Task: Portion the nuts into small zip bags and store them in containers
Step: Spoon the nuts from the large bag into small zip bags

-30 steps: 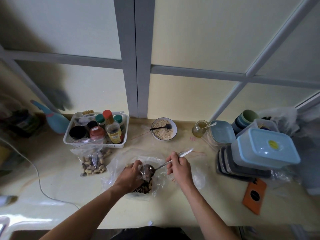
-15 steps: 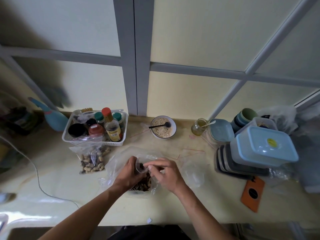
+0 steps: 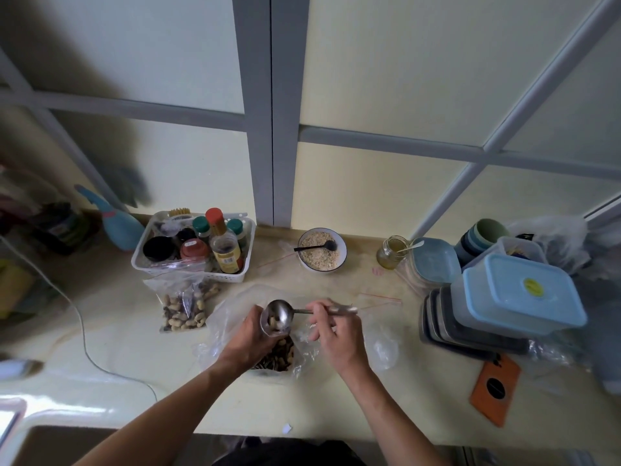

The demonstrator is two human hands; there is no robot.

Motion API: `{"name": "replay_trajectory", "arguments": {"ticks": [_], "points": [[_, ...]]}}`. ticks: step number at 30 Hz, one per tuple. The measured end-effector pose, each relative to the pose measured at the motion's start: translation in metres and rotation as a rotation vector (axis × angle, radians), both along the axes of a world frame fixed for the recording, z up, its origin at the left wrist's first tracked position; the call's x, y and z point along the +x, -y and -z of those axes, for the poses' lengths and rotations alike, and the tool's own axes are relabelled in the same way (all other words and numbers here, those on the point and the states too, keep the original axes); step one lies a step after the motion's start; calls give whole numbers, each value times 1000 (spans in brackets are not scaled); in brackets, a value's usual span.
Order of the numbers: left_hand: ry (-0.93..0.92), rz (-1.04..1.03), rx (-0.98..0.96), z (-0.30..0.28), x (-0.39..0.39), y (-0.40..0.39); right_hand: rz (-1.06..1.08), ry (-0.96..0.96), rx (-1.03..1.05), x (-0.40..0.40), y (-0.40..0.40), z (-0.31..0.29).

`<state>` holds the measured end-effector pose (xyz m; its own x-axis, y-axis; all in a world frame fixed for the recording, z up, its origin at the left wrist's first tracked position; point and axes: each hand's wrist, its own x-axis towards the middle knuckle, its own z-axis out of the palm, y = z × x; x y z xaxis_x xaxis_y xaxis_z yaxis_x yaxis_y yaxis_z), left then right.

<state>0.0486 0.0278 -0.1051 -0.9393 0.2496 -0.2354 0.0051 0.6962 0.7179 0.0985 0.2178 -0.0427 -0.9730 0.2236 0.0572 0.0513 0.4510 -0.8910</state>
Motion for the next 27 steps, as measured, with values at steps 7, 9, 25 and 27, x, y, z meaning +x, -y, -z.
{"name": "replay_trajectory", "arguments": {"ticks": [7, 9, 25, 27], "points": [[-9, -95, 63, 1, 7, 5, 320, 46, -80, 2, -15, 7], [-29, -102, 67, 2, 9, 7, 235, 82, -66, 2, -15, 11], [-71, -379, 62, 4, 19, 14, -135, 176, 406, -3, 1, 49], [-63, -413, 111, -4, 17, 12, -251, 153, 470, -5, 10, 44]]}}
